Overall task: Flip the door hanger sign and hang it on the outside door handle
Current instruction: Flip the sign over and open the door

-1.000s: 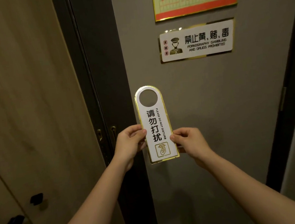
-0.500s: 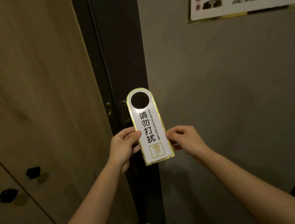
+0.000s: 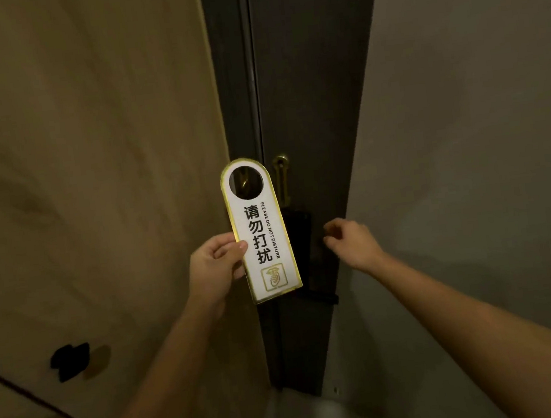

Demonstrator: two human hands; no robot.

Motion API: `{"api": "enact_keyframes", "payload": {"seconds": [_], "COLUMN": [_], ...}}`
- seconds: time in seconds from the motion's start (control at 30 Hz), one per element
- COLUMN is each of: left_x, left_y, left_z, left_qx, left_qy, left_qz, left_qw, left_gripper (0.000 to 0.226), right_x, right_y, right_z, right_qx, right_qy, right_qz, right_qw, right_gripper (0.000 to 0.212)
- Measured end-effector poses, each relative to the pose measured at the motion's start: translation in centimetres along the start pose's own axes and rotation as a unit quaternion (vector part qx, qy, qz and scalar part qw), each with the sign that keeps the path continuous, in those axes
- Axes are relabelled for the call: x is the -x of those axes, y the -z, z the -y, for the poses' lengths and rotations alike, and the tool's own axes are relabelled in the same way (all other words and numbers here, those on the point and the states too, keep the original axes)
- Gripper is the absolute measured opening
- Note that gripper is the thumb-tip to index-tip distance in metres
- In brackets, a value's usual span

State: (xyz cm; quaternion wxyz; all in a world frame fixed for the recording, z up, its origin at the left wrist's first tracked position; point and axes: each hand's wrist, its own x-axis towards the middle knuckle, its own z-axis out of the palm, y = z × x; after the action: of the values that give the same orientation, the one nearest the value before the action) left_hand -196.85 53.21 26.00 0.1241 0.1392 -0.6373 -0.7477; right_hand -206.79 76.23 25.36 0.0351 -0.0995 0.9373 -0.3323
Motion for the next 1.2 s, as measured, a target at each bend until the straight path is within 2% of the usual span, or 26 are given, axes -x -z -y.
{"api": "enact_keyframes", "payload": {"seconds": [0.2,0.37,0.5,0.7,0.83,1.0,1.1,1.2], "left_x": [-1.4,-1.4,-1.2,-1.7,-1.9,-2.6,-2.3,-1.6], "left_y": [1.5,1.9,1.8,1.1,0.6,0.8,1.2,2.1], "left_z": [3.1,5.6,7.3,9.9,11.0,11.8,12.1,12.9], "left_qx": [-0.028,-0.039,-0.041,-0.034,-0.029,-0.029,-0.03,-0.046], "left_qy": [0.008,0.018,0.03,0.03,0.031,0.033,0.034,0.043], "left_qz": [-0.029,-0.056,-0.093,-0.134,-0.132,-0.115,-0.102,-0.107], "left_qw": [0.999,0.997,0.994,0.99,0.99,0.992,0.994,0.992], "left_gripper": [0.009,0.01,0.01,0.009,0.01,0.009,0.009,0.012], "right_x": [-4.0,-5.2,-5.9,-7.2,-7.5,-8.1,-8.0,-7.8], "right_y": [-5.2,-10.2,-14.1,-18.2,-19.8,-20.4,-20.9,-21.8], "right_z": [-1.9,-4.4,-6.0,-7.3,-8.7,-9.9,-10.6,-10.9], "right_qx": [0.108,0.123,0.144,0.197,0.216,0.266,0.24,0.173], "right_qy": [0.006,-0.004,0.002,-0.007,-0.021,0.039,0.038,-0.023], "right_qz": [0.089,0.179,0.222,0.225,0.228,0.231,0.209,0.188], "right_qw": [0.99,0.976,0.964,0.954,0.949,0.935,0.947,0.967], "right_gripper": [0.035,0.034,0.044,0.057,0.05,0.036,0.034,0.042]}}
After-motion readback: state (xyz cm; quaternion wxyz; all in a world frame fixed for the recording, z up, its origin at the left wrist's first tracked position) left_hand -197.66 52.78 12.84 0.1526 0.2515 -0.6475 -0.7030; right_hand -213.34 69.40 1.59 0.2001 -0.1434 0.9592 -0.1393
